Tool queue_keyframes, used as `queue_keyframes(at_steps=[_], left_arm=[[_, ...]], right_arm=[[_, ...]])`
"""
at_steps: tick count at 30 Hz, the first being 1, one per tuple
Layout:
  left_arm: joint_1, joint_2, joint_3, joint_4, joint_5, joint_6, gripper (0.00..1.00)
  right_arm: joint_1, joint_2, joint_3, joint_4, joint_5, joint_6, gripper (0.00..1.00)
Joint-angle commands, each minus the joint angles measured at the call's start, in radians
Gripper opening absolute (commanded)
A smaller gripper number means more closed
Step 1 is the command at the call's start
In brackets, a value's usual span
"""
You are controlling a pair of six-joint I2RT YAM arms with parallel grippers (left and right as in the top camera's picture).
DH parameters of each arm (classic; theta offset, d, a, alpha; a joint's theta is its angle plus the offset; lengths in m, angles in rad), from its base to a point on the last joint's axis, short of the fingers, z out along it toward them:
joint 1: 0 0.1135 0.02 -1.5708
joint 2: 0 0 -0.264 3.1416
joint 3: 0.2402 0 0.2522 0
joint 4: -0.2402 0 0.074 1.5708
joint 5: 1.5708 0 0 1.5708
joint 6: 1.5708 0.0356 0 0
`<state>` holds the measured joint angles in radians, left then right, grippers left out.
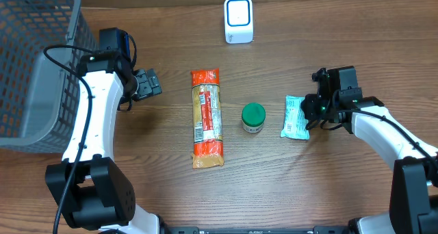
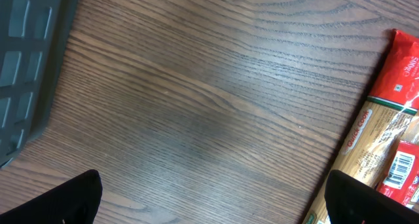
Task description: Scan the item barcode
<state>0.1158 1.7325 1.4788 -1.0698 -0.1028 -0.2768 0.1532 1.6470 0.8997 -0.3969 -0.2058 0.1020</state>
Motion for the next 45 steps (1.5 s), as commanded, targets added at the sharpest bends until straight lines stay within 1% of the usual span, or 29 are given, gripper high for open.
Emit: queue_keyframes(at_steps=[1, 5, 10, 13, 14, 16, 18, 22, 30, 32, 34, 38, 40, 42, 45], left_arm=[[0.002, -0.006, 0.009, 0.002, -0.009, 0.023, 1.00], [0.002, -0.006, 0.009, 0.001, -0.009, 0.023, 1.00], [0.002, -0.006, 0.009, 0.002, -0.009, 0.023, 1.00], [0.002, -0.006, 0.009, 0.002, -0.009, 0.023, 1.00], [0.002, -0.006, 0.009, 0.001, -0.009, 0.023, 1.00], [0.002, -0.006, 0.009, 0.001, -0.009, 0.023, 1.00], [0.002, -0.006, 0.009, 0.001, -0.009, 0.023, 1.00], [0.002, -0.006, 0.009, 0.002, -0.009, 0.023, 1.00], [0.002, -0.006, 0.009, 0.001, -0.009, 0.023, 1.00], [0.002, -0.006, 0.009, 0.002, -0.009, 0.023, 1.00], [0.002, -0.005, 0.009, 0.001, -0.009, 0.023, 1.00], [0.002, -0.006, 0.009, 0.002, -0.009, 0.023, 1.00], [0.002, -0.005, 0.009, 0.002, -0.009, 0.023, 1.00], [0.002, -0.005, 0.009, 0.001, -0.009, 0.023, 1.00], [0.002, -0.006, 0.009, 0.002, -0.009, 0.023, 1.00]], right_arm=[[0.000, -0.002, -0.004, 0.026, 0.014, -0.001, 0.41], [-0.012, -0.018, 0.066, -0.032, -0.045, -0.001, 0.47], [-0.018, -0.043, 0.187, -0.189, -0.191, -0.001, 0.47], [-0.018, -0.041, 0.190, -0.240, -0.275, -0.009, 0.38], [-0.018, -0.038, 0.183, -0.257, -0.305, -0.034, 0.34], [-0.018, -0.026, 0.162, -0.285, -0.340, -0.077, 0.21], [-0.018, -0.014, 0.137, -0.286, -0.353, -0.087, 0.17], [-0.018, 0.012, 0.101, -0.284, -0.433, -0.164, 0.13], [-0.024, 0.097, 0.095, -0.259, -0.499, -0.191, 0.11], [-0.034, 0.119, 0.095, -0.260, -0.533, -0.219, 0.11], [-0.059, 0.142, 0.095, -0.264, -0.576, -0.243, 0.09], [-0.117, 0.151, 0.093, -0.282, -0.636, -0.293, 0.09], [-0.149, 0.151, 0.092, -0.289, -0.653, -0.294, 0.09], [-0.167, 0.151, 0.086, -0.286, -0.658, -0.295, 0.09], [-0.168, 0.151, 0.073, -0.287, -0.673, -0.338, 0.09]])
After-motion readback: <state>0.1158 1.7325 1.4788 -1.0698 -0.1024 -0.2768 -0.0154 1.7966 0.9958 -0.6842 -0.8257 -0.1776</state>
